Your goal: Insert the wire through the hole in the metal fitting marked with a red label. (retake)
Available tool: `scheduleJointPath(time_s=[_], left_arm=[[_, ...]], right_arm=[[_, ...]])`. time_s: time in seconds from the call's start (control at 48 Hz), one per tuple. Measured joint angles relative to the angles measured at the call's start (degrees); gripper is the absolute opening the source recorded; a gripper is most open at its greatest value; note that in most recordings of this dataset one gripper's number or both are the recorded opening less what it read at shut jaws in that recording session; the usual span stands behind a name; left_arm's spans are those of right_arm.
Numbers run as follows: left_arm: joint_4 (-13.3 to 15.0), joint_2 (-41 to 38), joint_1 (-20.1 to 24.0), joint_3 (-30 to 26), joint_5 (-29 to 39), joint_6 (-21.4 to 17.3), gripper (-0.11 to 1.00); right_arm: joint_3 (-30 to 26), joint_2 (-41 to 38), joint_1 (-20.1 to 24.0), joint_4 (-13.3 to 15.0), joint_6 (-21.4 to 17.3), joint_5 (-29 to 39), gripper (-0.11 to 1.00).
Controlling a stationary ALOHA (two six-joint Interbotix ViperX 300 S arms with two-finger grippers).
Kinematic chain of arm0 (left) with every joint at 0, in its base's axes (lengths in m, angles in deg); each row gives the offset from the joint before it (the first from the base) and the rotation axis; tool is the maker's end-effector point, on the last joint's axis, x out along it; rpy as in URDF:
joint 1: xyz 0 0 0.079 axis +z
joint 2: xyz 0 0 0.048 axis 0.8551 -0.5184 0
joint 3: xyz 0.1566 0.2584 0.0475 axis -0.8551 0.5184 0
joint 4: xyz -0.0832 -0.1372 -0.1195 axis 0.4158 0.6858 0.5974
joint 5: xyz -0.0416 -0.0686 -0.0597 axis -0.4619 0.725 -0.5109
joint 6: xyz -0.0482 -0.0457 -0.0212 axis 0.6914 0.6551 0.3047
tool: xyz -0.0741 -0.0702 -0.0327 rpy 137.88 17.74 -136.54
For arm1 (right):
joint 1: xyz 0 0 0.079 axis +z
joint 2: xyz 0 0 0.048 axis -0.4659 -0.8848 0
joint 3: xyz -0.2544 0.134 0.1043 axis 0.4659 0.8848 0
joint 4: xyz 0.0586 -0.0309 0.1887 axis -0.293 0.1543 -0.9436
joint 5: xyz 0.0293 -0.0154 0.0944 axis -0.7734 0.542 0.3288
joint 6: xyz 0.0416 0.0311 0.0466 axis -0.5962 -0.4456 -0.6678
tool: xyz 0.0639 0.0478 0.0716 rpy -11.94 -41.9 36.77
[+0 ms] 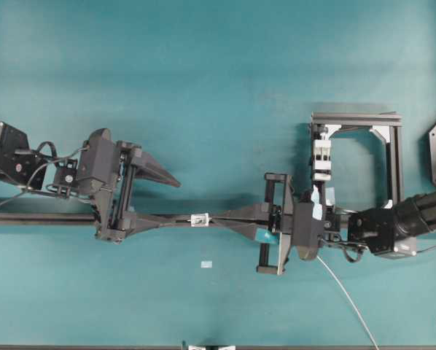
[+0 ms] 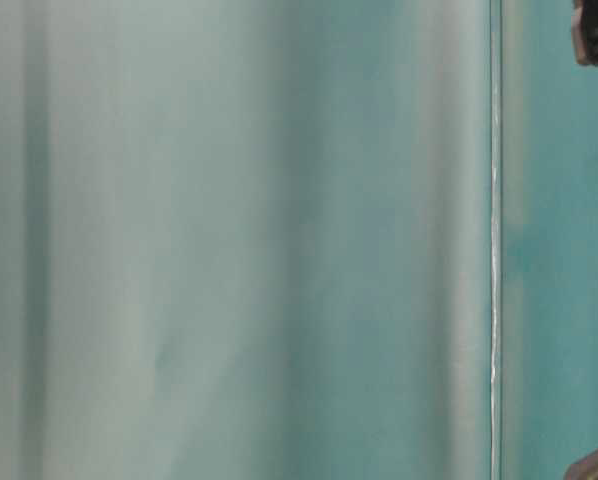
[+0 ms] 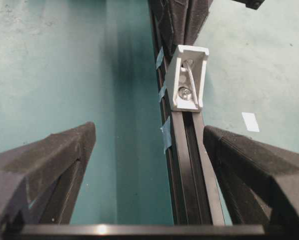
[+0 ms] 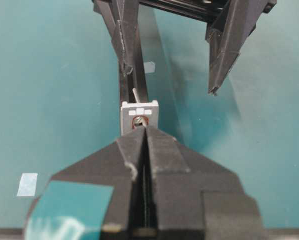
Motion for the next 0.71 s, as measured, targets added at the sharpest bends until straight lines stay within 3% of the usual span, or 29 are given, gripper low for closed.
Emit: scheduleJointPath(time_s=[0.354,0.708], left_arm=[[0.0,0.62,0.0,-0.26,0.7,1.76,0.59],[-0.09,1.23,-0.09,-2.37,5.8,2.11,0.59]], right_arm=[[-0.44,0.0,-0.35,0.09,0.09,0.53,0.03],[-0.79,-0.26,-0.62,0.53,0.09,0.53,0.03]])
